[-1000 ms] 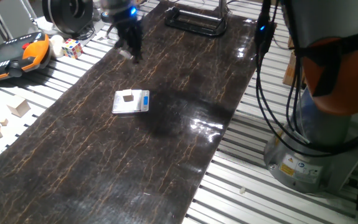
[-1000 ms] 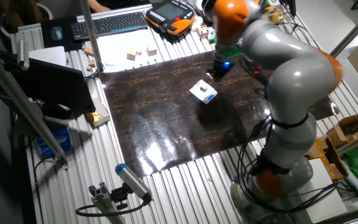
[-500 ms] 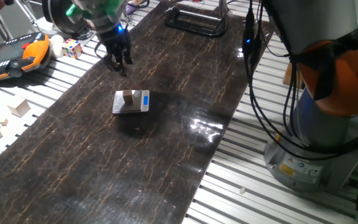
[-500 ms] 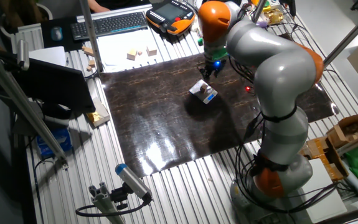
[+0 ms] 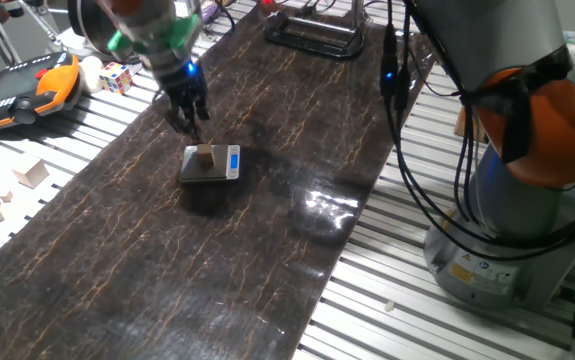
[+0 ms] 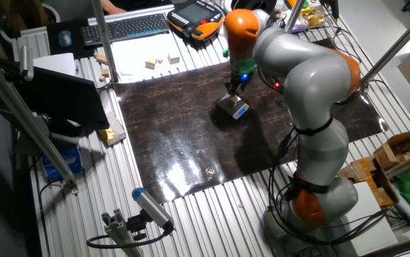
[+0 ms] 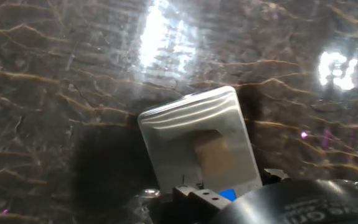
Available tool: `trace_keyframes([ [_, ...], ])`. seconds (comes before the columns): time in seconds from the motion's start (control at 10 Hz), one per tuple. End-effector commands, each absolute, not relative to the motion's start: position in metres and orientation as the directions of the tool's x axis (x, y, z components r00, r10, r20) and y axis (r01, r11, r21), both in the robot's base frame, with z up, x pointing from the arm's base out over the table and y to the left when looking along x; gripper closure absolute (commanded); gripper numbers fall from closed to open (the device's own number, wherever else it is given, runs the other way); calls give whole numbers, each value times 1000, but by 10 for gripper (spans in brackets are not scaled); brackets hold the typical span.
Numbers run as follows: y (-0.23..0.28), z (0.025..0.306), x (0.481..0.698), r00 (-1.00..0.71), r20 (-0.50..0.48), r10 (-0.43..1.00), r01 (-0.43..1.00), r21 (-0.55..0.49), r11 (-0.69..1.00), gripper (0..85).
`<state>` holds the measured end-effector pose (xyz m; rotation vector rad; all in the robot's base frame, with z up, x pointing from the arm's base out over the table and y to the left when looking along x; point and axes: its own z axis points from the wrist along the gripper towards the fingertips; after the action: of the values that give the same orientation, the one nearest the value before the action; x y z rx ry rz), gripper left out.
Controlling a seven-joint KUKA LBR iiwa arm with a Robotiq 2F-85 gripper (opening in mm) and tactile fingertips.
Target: Remove the object from the scale
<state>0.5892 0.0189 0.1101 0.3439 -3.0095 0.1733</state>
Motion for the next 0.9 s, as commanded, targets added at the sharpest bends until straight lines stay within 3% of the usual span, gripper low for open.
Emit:
trace_keyframes([
  [0.0,19,89,588,-969,115,-220,-232,-99,968,313],
  [0.6,17,66,588,-962,117,-247,-257,-80,963,300],
  [0.8,19,59,588,-962,112,-249,-257,-66,964,330],
])
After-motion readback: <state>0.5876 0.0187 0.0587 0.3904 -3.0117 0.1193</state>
